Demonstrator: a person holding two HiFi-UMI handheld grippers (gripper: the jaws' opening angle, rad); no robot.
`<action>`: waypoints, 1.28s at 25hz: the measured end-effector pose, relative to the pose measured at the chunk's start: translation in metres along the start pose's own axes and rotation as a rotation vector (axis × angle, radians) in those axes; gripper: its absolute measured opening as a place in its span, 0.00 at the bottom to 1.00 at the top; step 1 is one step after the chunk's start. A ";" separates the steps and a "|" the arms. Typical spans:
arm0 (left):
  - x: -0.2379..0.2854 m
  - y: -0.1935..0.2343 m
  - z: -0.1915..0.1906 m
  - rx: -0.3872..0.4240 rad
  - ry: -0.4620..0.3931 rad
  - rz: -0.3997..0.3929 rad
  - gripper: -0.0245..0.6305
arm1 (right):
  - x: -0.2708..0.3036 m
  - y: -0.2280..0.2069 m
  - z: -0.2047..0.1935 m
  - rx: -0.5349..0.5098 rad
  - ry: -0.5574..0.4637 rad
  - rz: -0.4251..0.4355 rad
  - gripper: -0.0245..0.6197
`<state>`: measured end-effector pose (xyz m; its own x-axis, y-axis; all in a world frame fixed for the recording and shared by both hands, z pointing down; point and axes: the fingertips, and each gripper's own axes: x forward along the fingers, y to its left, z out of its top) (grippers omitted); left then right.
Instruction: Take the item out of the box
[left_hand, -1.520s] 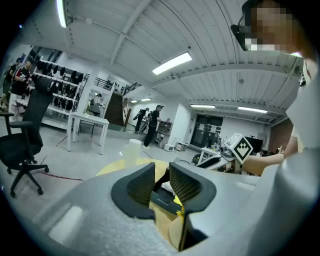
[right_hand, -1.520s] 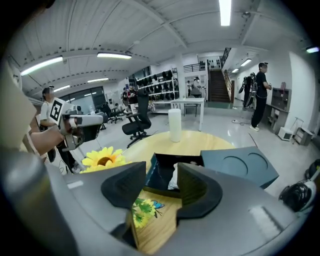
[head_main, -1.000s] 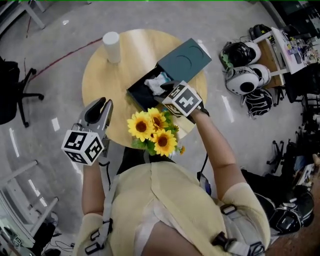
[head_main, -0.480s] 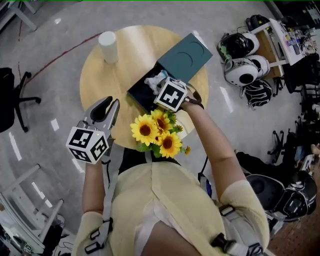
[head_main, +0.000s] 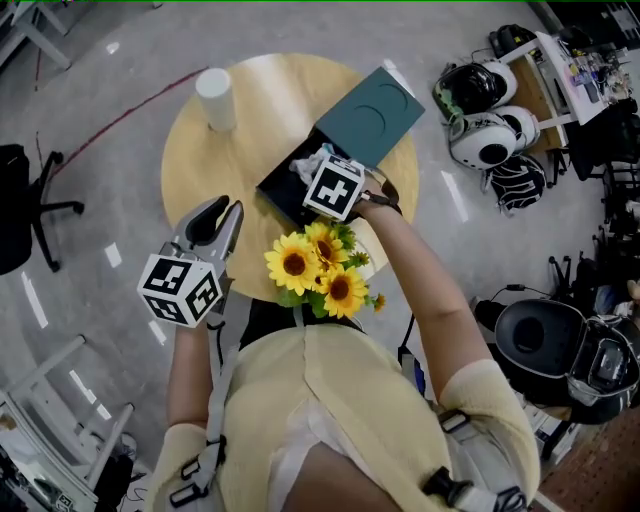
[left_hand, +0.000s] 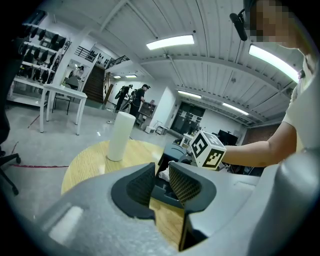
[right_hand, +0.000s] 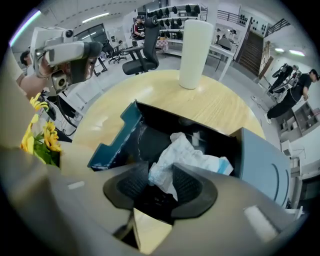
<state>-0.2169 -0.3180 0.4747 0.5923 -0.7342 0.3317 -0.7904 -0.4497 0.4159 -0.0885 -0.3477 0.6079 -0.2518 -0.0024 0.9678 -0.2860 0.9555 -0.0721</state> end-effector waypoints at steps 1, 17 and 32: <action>0.000 0.000 0.000 0.004 0.003 0.001 0.17 | -0.001 -0.001 -0.001 0.005 0.003 -0.014 0.27; -0.021 -0.004 0.029 0.041 -0.106 0.079 0.06 | -0.044 0.004 0.004 0.041 -0.174 -0.067 0.13; -0.040 -0.036 0.047 0.064 -0.172 0.148 0.06 | -0.138 0.027 0.014 0.043 -0.487 -0.152 0.13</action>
<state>-0.2197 -0.2965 0.4072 0.4385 -0.8679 0.2332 -0.8780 -0.3583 0.3173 -0.0739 -0.3260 0.4691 -0.6029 -0.2874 0.7443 -0.3884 0.9206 0.0408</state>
